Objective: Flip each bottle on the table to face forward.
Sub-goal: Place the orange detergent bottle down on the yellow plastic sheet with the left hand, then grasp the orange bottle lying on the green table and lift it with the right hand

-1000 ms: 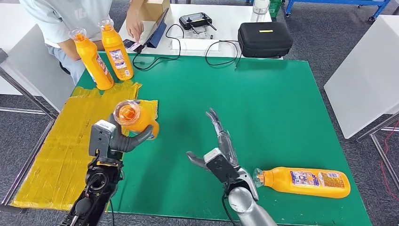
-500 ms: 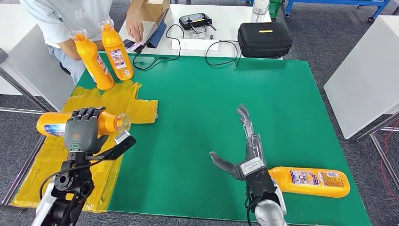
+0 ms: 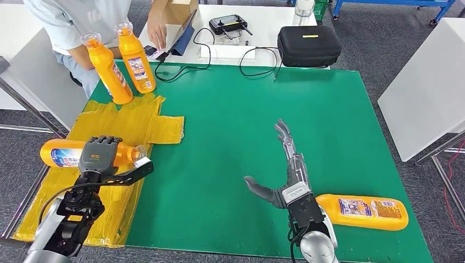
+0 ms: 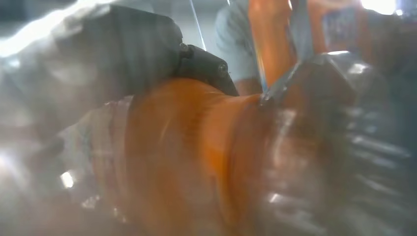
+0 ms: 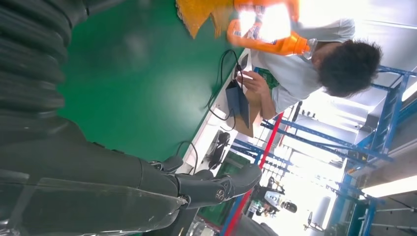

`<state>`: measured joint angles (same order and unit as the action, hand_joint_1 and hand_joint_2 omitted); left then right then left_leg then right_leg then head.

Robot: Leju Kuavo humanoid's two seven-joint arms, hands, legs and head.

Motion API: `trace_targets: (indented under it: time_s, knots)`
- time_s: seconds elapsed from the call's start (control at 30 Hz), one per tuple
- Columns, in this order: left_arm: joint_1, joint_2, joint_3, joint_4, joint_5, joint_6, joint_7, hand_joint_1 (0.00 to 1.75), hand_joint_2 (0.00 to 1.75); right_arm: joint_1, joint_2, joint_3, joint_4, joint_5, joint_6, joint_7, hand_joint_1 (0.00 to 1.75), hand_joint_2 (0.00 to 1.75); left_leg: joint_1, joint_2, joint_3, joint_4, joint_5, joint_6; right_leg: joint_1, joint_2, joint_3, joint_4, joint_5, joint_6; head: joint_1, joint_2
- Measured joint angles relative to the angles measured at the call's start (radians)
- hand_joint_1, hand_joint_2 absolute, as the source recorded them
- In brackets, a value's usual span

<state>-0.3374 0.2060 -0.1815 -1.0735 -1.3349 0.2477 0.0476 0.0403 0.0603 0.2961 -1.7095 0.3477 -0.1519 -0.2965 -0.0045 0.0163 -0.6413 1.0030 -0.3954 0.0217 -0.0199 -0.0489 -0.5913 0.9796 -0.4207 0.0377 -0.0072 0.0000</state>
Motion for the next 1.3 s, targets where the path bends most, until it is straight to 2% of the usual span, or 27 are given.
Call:
trace_targets:
  time_s: [0.23, 0.57, 0.6, 0.7, 0.73, 0.77, 0.9, 1.3]
  knots:
    - [-0.048, -0.005, -0.007, 0.159, 0.092, 0.007, -0.069, 1.75, 1.75, -0.020, 0.001, 0.002, 0.022, -0.001, 0.003, 0.000, 0.00, 1.75, 0.000, 0.000, 0.000, 0.000, 0.000, 0.000, 0.000, 0.000, 0.000, 0.000, 0.000, 0.000, 0.000, 0.000]
    - [-0.089, -0.020, -0.008, 0.228, 0.157, -0.004, -0.094, 1.75, 1.75, -0.029, 0.001, 0.004, 0.051, -0.016, 0.009, 0.000, 0.00, 1.75, 0.000, -0.001, 0.001, 0.000, 0.000, 0.000, 0.000, -0.001, 0.001, 0.000, 0.000, 0.000, 0.000, 0.000]
    - [-0.092, -0.024, -0.008, 0.232, 0.164, -0.007, -0.097, 1.52, 1.75, -0.031, 0.002, 0.004, 0.054, -0.017, 0.010, 0.000, 0.00, 1.75, 0.000, -0.001, 0.001, 0.000, 0.000, 0.000, 0.000, -0.001, 0.001, 0.000, 0.000, 0.000, 0.000, 0.000]
    - [-0.101, -0.035, -0.008, 0.244, 0.177, -0.014, -0.102, 0.53, 1.75, -0.036, 0.005, 0.007, 0.063, -0.018, 0.011, 0.000, 0.00, 1.75, 0.000, -0.002, 0.001, 0.000, 0.001, 0.000, 0.000, -0.001, 0.002, 0.000, 0.000, 0.000, 0.000, 0.000]
    - [-0.103, -0.040, -0.008, 0.248, 0.180, -0.015, -0.102, 0.42, 1.75, -0.038, 0.006, 0.008, 0.066, -0.019, 0.011, 0.000, 0.00, 1.75, 0.000, -0.002, 0.001, 0.000, 0.001, 0.000, 0.000, -0.001, 0.002, 0.000, 0.000, 0.000, 0.000, 0.000]
    - [-0.105, -0.044, -0.009, 0.252, 0.183, -0.016, -0.102, 0.42, 1.75, -0.039, 0.008, 0.010, 0.069, -0.019, 0.011, 0.000, 0.00, 1.75, 0.000, -0.002, 0.001, 0.000, 0.001, 0.000, 0.000, -0.001, 0.002, 0.000, 0.000, 0.000, 0.000, 0.000]
    - [-0.110, -0.058, -0.009, 0.263, 0.186, -0.017, -0.100, 0.00, 1.75, -0.042, 0.009, 0.013, 0.079, -0.019, 0.011, 0.000, 0.00, 1.75, 0.000, -0.002, 0.001, 0.000, 0.001, 0.000, -0.001, -0.002, 0.003, 0.000, 0.000, 0.000, 0.000, 0.000]
    - [-0.131, -0.081, -0.017, 0.313, 0.201, -0.008, -0.081, 0.00, 1.75, -0.057, 0.010, 0.019, 0.102, -0.026, 0.020, 0.012, 0.00, 1.75, 0.000, -0.002, 0.003, 0.000, 0.001, 0.000, 0.000, -0.002, 0.005, 0.000, 0.000, 0.000, 0.000, 0.000]
